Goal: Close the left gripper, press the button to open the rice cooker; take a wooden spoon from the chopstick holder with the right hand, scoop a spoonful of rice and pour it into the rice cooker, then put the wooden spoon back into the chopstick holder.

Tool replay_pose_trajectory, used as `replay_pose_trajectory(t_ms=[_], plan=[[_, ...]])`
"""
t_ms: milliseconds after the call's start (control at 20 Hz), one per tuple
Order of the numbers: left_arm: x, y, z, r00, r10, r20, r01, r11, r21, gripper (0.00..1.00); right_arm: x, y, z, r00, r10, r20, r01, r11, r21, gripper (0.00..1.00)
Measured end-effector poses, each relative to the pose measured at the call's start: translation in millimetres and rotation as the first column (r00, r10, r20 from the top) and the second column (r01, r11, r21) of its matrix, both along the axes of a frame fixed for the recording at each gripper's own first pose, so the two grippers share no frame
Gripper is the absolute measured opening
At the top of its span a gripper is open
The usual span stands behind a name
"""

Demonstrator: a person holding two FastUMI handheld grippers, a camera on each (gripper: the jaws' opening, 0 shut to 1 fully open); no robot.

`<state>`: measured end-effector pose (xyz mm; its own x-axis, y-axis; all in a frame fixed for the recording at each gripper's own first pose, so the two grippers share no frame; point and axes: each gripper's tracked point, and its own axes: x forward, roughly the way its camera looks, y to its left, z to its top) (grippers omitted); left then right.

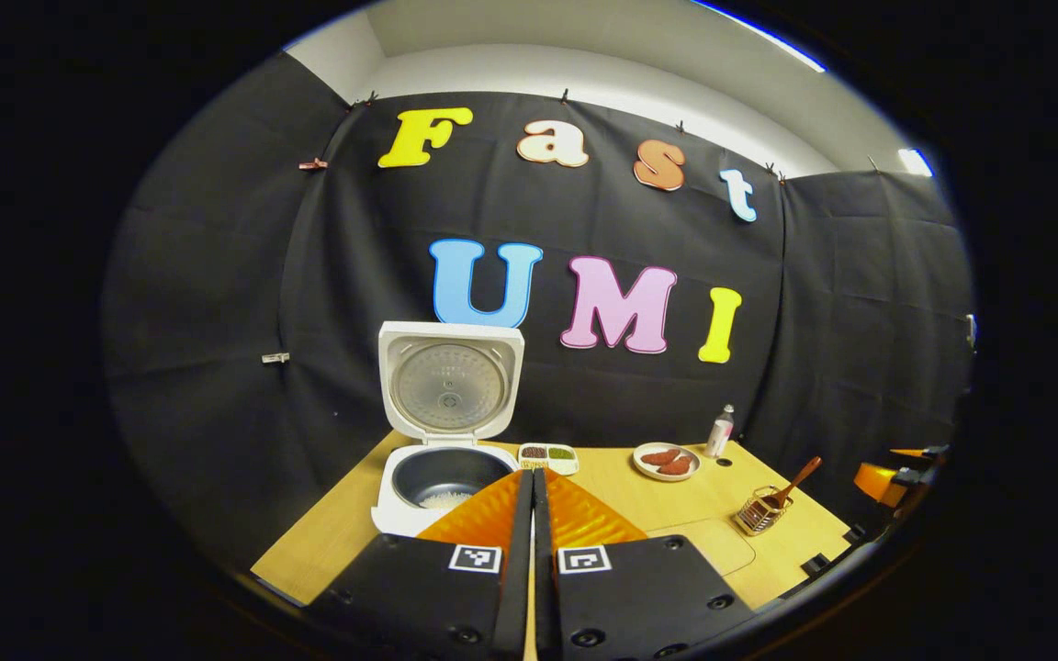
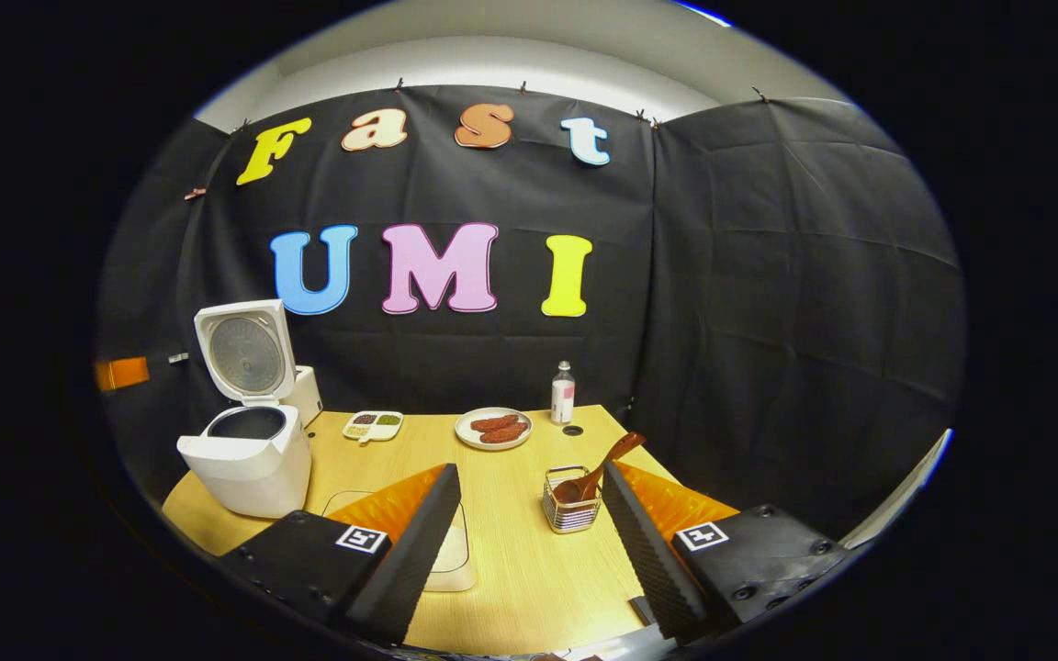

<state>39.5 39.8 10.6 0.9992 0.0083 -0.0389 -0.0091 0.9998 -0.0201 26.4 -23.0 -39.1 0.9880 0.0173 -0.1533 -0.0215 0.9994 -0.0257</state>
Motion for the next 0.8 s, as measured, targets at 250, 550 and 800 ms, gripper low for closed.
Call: replay_pose_trajectory(t_ms=[250,550,800], plan=[[-5,-10,-12,1.000,-0.006,-0.018,0.006,0.999,0.039,0.19,10,-19,13,0.999,-0.038,0.033,0.039,0.999,-0.003,0.98],[8,-48,-19,0.998,-0.058,-0.031,0.058,0.998,0.007,0.76,46,-46,3,0.999,-0.054,-0.003,0.054,0.998,0.039,0.98],[22,-71,-22,0.998,-0.045,-0.043,0.047,0.998,0.052,0.98,89,-66,-15,0.997,-0.059,-0.054,0.061,0.998,0.031,0.98]])
